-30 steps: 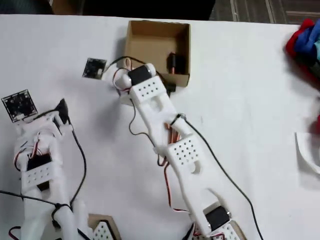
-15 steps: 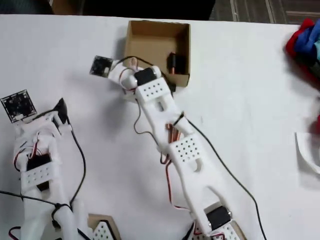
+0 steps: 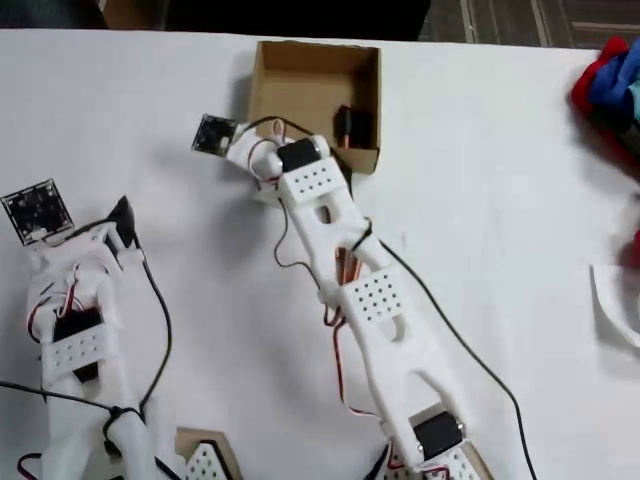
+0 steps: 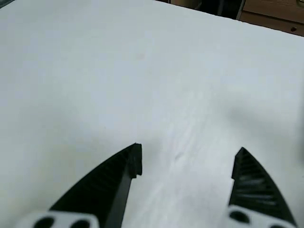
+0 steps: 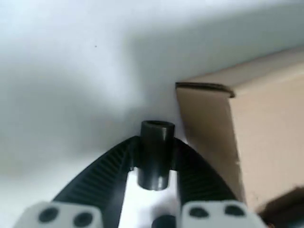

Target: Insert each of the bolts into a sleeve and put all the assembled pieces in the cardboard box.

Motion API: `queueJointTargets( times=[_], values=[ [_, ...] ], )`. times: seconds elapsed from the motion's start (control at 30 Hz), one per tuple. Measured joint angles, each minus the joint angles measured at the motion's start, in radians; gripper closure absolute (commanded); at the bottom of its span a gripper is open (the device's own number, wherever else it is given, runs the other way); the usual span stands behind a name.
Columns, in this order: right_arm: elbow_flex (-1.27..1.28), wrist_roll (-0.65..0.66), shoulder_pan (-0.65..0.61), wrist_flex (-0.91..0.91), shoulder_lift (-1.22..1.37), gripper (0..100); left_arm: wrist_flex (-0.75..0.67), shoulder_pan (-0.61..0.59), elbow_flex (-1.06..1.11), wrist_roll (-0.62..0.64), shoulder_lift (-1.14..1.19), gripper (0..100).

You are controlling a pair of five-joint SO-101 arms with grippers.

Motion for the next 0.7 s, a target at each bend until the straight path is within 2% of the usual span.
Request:
queueJointTargets(
  times=[0.27, 0.5, 0.63, 0.7],
  values=[
    [-0.028, 0.014, -0.005, 0.124, -0.008, 97.7, 0.000, 0.000, 0.000, 0.000, 0.000, 68],
    [-0.132, -0.193, -0.060, 0.382, -0.014, 97.7, 0.000, 0.000, 0.000, 0.000, 0.000, 68],
    [-0.140, -0.322, -0.086, 0.419, -0.012, 97.4, 0.000, 0.000, 0.000, 0.000, 0.000, 68],
    [-0.143, -0.347, -0.080, 0.422, -0.009, 95.9, 0.000, 0.000, 0.000, 0.000, 0.000, 68]
  ],
)
